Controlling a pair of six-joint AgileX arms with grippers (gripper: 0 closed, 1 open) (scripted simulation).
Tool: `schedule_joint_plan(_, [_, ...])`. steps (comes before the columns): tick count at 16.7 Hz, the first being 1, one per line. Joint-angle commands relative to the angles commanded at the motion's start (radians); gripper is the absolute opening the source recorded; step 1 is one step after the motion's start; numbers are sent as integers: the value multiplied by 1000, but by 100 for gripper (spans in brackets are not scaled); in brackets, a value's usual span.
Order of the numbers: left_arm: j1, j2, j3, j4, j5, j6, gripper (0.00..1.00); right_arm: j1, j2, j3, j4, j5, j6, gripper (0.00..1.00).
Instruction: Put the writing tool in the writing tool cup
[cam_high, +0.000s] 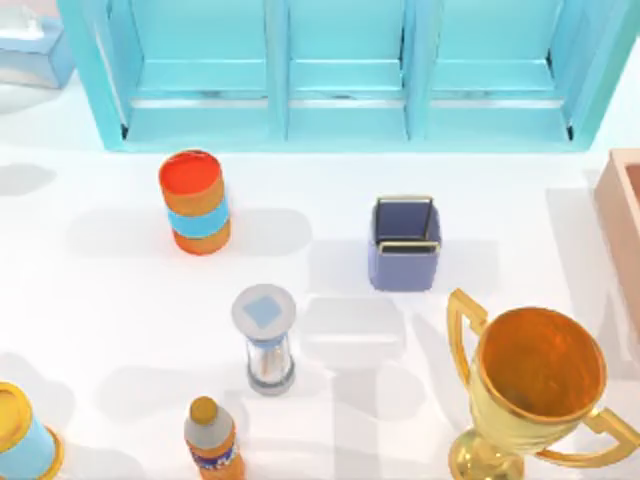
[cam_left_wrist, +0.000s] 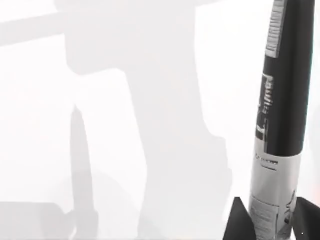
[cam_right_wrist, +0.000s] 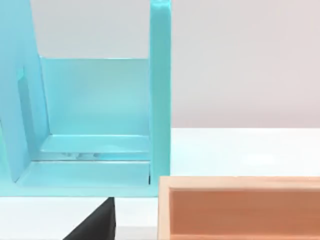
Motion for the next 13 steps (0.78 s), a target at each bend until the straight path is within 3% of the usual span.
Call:
schedule_joint_plan(3, [-29,22,23,1,-29,-24,0,0,0,0,0,0,0,100])
schedule_joint_plan(6, [-147,97,105,5,-150,-111,0,0,0,0,0,0,0,100])
schedule_joint_plan(9, [-356,206,223,8,-363,-244,0,0,0,0,0,0,0,100])
schedule_joint_plan(13, [-755,382,409,15,-764,-465,0,0,0,0,0,0,0,100])
